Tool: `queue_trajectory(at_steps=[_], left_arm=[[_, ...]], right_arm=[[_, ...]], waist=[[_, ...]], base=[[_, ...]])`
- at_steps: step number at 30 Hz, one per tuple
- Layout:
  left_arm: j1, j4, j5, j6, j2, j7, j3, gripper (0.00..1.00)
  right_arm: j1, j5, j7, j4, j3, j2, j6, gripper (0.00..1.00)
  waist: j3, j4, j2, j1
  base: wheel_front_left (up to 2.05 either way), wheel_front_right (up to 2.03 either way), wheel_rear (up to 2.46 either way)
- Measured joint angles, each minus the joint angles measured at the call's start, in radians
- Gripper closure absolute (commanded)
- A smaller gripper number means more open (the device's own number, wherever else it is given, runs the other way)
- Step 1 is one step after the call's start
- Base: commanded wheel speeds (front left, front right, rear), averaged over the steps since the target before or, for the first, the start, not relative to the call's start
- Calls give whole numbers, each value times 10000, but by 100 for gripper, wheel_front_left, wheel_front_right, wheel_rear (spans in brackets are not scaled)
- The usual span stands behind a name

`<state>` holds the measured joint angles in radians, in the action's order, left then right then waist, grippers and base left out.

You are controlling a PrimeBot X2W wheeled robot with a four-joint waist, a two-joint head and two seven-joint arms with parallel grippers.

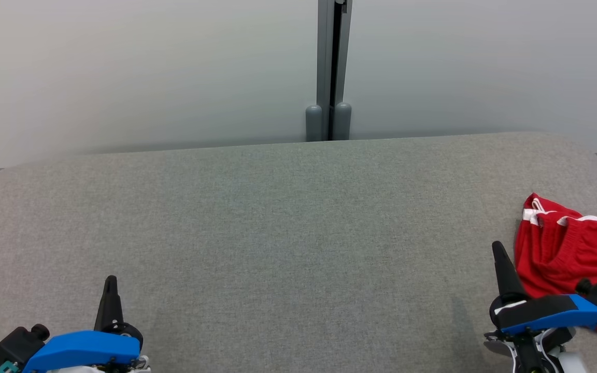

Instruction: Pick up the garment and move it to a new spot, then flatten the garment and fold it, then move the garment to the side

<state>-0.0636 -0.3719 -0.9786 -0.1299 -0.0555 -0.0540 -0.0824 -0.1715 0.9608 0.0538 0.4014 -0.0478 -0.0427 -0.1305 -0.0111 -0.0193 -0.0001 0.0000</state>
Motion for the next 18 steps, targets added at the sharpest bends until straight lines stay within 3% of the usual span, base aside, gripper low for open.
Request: queue_trajectory(at_steps=[18], left_arm=[[-102, 380, -1887, 0, 13, 506, -65, 100]], right_arm=[[160, 1952, -497, -456, -205, -6, 0, 100]], waist=[[34, 46, 2, 0]], base=[[0, 0, 0]])
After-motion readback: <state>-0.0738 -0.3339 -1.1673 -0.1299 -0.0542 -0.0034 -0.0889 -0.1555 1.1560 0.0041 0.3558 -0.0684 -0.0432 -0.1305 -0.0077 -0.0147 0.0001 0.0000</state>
